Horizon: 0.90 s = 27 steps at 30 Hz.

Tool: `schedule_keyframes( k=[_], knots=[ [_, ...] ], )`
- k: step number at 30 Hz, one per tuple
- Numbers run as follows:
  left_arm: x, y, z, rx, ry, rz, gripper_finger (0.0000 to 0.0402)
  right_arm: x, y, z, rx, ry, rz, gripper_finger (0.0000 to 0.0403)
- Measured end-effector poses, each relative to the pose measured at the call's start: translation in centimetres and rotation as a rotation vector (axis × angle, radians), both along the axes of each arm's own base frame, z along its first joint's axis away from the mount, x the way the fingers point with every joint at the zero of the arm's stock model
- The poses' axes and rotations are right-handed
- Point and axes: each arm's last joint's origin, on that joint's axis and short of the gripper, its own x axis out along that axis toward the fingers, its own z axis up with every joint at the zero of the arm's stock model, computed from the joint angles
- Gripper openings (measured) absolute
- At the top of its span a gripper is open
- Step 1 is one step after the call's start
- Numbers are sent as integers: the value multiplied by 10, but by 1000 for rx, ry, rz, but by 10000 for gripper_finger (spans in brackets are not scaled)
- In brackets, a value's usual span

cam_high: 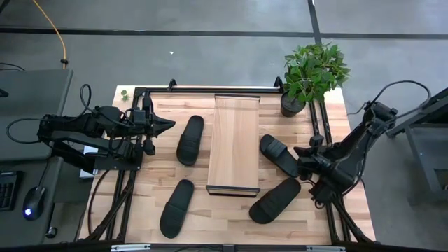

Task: Pick and place slides into the shelf
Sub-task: Put the top right black slipper on the shelf

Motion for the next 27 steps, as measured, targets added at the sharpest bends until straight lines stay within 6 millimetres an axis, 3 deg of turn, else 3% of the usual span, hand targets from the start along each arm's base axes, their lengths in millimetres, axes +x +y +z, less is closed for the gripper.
schedule_keyframes(
  k=[9,16,20,27],
  knots=[
    [0,0,0,0,0,0,10,1,1,-6,69,5,-37,5],
    [0,0,0,0,0,0,10,2,3,-8,98,-13,-38,66],
    [0,0,0,0,0,0,10,1,0,-20,88,11,-50,102],
    [0,0,0,0,0,0,10,3,-6,-35,122,24,-107,119]
  ],
)
